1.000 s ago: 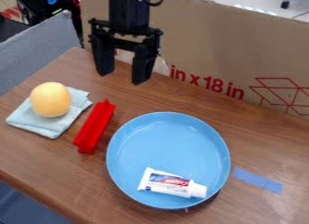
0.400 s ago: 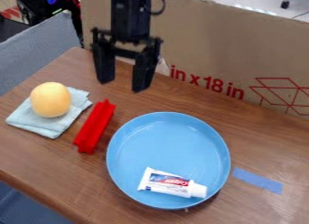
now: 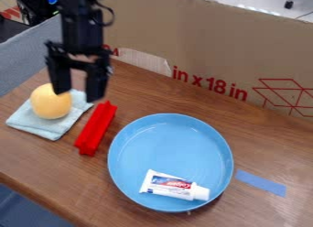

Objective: Move the cloth to the right side of the table

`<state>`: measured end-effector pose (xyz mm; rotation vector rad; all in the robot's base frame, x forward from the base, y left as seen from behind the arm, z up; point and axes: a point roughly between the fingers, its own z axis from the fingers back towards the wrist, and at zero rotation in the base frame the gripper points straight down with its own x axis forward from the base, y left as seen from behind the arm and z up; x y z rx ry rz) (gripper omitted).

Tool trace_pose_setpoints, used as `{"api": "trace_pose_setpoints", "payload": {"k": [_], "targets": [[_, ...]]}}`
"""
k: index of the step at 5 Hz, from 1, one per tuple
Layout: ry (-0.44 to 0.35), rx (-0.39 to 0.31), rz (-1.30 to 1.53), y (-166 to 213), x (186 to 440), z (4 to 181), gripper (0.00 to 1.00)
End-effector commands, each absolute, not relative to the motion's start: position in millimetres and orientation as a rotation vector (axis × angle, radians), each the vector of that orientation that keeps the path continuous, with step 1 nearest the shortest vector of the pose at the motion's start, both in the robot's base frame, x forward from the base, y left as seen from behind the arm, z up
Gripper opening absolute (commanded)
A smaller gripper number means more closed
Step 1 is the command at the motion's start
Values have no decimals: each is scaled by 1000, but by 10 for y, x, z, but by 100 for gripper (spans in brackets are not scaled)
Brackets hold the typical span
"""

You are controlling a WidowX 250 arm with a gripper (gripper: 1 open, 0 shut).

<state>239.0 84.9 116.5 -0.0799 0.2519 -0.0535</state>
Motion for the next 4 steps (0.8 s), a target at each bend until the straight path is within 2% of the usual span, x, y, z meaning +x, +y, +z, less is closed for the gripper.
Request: {"api": "trace_pose_setpoints", "payload": {"k": [1,2,3,4], "targets": [[129,-70,-28,1102,2444,1300,100],[139,-69,-32,1155,2399,1458,100],[111,-52,-9,1329,2377,1334,100],[120,-54,-15,1380,2520,1184,100]]}}
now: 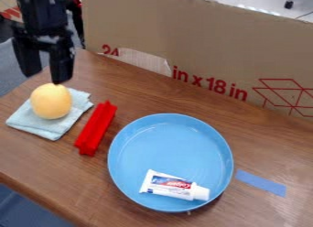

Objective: Move the cloth to the right side of the table

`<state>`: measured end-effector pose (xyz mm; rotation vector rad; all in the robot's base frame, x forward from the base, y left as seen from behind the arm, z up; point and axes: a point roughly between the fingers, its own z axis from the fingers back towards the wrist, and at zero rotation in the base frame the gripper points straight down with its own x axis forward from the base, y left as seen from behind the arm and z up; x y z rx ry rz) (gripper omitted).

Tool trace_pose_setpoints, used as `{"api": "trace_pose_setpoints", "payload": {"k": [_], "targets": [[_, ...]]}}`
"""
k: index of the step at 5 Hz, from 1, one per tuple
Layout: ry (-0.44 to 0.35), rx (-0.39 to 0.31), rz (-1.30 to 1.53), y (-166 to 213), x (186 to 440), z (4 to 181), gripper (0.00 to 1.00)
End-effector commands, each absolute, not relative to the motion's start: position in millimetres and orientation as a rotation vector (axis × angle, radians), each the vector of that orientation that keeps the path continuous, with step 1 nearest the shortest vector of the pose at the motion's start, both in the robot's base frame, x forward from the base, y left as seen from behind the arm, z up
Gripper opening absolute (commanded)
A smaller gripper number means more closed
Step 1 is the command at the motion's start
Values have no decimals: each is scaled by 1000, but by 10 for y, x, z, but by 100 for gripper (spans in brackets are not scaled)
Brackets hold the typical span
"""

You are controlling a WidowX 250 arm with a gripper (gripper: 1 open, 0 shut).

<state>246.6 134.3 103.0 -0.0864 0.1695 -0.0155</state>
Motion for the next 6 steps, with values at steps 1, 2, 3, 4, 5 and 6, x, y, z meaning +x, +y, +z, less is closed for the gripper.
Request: {"api": "trace_pose_setpoints", "payload": {"k": [1,2,3,4,5,6], "targets": [[101,-51,-1,1545,2603,1163,100],[83,-42,26,1774,2660,1157,100],[88,-45,30,1857,2660,1186,100],[98,-49,17,1883,2576,1124,100],[103,-44,21,1962,2525,991,100],[99,-47,-21,1835,2543,891,100]]}}
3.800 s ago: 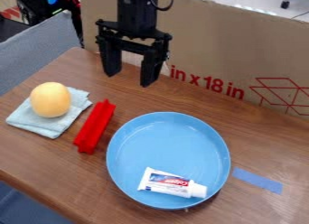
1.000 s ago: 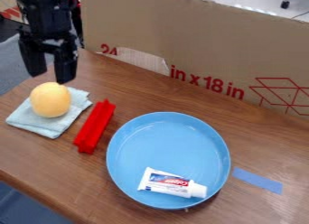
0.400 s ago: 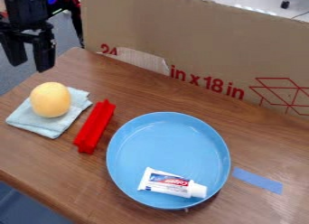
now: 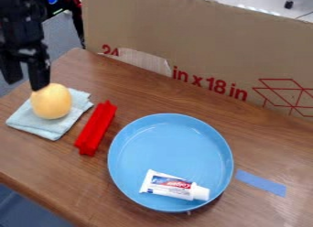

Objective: Move the cloth to the right side of the table

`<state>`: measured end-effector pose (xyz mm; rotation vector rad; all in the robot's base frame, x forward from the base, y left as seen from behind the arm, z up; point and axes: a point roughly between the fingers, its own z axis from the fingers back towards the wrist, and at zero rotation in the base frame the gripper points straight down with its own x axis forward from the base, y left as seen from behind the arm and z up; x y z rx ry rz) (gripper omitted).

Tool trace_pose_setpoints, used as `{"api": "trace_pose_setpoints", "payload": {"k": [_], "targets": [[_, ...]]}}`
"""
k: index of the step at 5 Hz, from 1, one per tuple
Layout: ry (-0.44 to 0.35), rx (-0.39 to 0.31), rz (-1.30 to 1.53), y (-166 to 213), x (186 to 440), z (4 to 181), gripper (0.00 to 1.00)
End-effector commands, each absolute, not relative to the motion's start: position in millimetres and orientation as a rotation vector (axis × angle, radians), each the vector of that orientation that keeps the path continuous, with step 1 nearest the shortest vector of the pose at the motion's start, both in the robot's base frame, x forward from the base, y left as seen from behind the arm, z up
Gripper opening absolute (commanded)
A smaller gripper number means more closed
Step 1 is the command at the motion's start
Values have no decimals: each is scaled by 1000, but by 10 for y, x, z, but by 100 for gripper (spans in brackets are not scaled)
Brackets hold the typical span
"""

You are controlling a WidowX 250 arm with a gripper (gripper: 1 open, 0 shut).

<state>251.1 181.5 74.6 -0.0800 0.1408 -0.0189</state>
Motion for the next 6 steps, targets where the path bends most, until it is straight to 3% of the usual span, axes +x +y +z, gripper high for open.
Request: {"api": "trace_pose_setpoints", "payload": {"k": [1,3,5,6], "targets": [[86,-51,-33,1878,2602,955,100],[100,-85,-66,1976,2733,784,100],[99,-96,-92,1941,2726,854,100],[106,-99,-116,1952,2728,685,100]]}}
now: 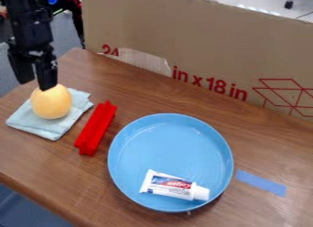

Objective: Move the cloth to the right side of the table

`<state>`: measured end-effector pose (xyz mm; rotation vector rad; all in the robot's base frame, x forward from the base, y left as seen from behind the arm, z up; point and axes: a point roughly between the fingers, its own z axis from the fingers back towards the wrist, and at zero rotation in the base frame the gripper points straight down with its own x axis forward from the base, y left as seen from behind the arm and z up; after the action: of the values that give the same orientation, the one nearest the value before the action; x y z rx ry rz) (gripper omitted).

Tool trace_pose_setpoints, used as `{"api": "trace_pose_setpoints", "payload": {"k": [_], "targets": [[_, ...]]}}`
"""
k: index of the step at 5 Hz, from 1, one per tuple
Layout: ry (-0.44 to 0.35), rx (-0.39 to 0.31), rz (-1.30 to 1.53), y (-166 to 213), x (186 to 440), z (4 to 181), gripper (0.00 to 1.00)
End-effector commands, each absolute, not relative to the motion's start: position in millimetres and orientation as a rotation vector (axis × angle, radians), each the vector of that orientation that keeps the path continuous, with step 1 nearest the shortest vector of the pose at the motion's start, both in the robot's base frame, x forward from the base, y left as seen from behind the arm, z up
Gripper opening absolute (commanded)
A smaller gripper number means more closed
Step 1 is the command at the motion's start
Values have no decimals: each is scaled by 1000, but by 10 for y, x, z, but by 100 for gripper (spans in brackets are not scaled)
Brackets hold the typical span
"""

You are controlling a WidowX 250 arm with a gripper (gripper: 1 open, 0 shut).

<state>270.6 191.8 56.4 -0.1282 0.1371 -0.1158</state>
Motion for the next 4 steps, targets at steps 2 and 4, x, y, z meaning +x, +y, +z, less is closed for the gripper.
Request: {"api": "trace_pose_setpoints", "payload": {"k": [2,4], "targets": [[109,-55,-118,1864,2836,465,100],[97,-14,-99,2014,3011,151,100]]}}
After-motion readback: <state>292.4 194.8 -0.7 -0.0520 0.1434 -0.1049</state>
